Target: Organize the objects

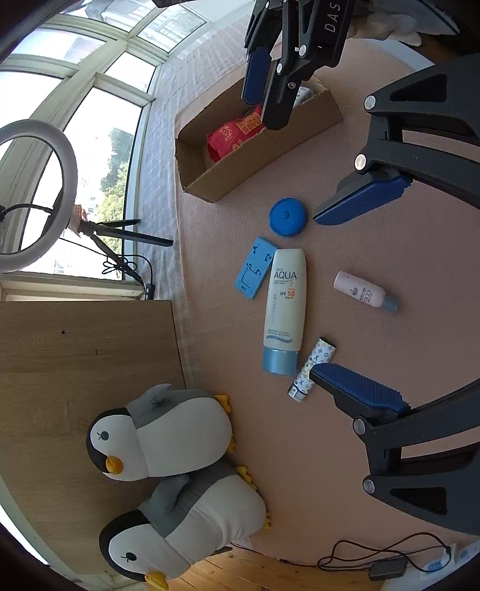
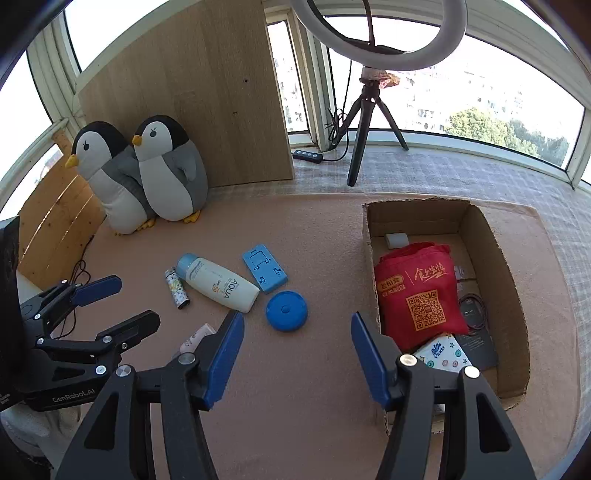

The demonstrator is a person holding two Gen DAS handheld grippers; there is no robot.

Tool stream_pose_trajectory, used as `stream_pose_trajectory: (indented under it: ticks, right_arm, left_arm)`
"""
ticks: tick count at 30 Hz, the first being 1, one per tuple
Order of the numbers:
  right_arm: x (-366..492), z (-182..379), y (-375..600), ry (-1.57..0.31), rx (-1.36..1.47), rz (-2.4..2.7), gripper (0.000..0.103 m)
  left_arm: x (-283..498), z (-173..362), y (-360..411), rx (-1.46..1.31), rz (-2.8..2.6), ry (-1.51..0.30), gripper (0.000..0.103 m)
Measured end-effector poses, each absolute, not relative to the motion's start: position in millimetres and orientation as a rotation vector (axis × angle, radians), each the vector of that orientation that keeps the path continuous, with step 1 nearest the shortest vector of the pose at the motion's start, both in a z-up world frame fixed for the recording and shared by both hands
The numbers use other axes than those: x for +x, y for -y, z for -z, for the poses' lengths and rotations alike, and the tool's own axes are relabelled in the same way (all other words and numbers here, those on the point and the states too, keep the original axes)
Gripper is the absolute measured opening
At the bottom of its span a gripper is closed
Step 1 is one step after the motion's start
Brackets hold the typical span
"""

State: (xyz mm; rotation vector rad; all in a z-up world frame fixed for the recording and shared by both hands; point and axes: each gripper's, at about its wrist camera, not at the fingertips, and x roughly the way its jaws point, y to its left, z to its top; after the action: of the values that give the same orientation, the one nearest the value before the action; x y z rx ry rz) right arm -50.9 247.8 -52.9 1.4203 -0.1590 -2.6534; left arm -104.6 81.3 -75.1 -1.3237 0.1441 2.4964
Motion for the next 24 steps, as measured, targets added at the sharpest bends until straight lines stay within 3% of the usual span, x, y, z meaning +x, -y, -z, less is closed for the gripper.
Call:
stream_pose_trajectory:
  ticks: [9, 15, 24]
  right_arm:
    - [-61, 67, -210, 0.070, 1.445, 2.616, 0.056]
    - [-73, 80, -213, 0.147, 1.499, 2.582, 0.056]
    - [-93, 95, -233, 0.340, 1.567, 2.502, 0.056]
  left_arm:
    - [-117, 93, -36, -1.376, -2.516, -0.135, 0.079]
    - [-135, 110, -8, -1.442, -2.514, -0.087, 0.069]
    - [-171, 130, 13, -1.510, -2.497, -0.019, 0.064]
